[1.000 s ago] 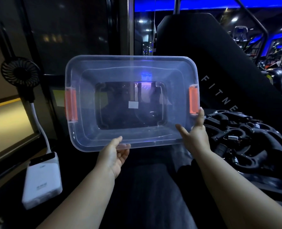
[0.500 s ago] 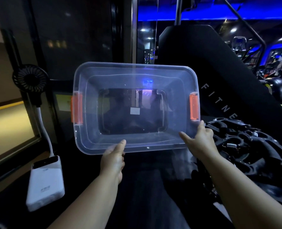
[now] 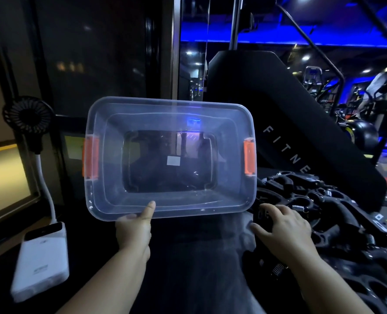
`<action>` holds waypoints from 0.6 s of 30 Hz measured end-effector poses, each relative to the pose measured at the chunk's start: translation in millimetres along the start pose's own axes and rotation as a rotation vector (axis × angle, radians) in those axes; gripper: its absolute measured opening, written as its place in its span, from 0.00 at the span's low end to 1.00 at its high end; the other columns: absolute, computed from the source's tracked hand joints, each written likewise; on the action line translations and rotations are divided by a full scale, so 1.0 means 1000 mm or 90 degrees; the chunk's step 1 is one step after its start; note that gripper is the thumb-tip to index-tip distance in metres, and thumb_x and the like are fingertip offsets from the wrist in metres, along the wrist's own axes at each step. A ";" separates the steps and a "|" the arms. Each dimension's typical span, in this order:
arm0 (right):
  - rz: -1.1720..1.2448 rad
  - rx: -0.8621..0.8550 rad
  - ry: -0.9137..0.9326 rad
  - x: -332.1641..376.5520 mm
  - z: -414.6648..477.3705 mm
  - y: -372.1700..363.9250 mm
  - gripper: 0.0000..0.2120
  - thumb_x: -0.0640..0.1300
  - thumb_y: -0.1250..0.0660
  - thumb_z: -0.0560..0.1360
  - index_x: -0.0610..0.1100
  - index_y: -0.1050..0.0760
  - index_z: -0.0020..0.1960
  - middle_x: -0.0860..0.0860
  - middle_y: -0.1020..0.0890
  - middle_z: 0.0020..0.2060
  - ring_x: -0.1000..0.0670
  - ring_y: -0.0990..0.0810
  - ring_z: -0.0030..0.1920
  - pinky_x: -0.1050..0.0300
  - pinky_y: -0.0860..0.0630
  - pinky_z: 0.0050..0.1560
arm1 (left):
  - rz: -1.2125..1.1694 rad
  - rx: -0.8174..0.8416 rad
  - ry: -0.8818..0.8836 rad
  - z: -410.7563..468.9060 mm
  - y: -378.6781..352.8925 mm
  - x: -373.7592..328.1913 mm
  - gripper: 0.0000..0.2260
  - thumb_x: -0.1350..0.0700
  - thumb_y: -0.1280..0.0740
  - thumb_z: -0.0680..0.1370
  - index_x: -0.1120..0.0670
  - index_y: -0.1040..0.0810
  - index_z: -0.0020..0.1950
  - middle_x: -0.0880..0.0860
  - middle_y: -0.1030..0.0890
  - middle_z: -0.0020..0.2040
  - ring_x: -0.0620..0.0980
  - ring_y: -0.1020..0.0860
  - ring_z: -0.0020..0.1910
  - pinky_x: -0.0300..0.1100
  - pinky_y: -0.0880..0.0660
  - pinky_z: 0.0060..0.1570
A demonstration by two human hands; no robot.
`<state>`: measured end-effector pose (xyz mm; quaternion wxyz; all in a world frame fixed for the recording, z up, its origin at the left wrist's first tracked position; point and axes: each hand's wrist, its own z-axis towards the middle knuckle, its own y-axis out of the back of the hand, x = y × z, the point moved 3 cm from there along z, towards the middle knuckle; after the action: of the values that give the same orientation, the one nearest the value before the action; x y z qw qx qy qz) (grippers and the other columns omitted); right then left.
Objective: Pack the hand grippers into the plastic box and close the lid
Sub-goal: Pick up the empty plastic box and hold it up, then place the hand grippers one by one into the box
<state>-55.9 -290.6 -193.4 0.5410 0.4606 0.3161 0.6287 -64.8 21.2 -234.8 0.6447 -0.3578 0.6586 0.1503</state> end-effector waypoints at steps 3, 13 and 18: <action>0.005 0.004 -0.004 -0.003 0.000 -0.001 0.36 0.72 0.38 0.67 0.59 0.37 0.72 0.53 0.31 0.67 0.48 0.35 0.69 0.49 0.42 0.69 | -0.002 0.010 0.002 0.002 0.000 -0.001 0.23 0.49 0.25 0.71 0.51 0.41 0.35 0.48 0.40 0.24 0.44 0.44 0.18 0.35 0.44 0.19; 0.068 -0.058 -0.026 -0.003 -0.006 0.006 0.31 0.65 0.29 0.62 0.50 0.25 0.60 0.49 0.27 0.54 0.44 0.31 0.62 0.48 0.37 0.64 | -0.049 0.018 0.020 -0.007 -0.002 -0.006 0.09 0.55 0.27 0.73 0.56 0.26 0.40 0.52 0.21 0.34 0.45 0.24 0.31 0.37 0.29 0.32; 0.267 -0.176 0.054 0.004 -0.013 0.016 0.30 0.51 0.23 0.59 0.44 0.25 0.57 0.48 0.26 0.52 0.45 0.33 0.60 0.58 0.40 0.60 | -0.057 0.028 0.027 -0.006 0.001 -0.002 0.10 0.55 0.26 0.73 0.58 0.25 0.47 0.52 0.20 0.35 0.45 0.23 0.32 0.35 0.28 0.30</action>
<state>-74.4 -289.1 -183.1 0.4427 0.4113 0.1468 0.7831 -70.0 18.1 -232.2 0.6442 -0.3754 0.6590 0.0990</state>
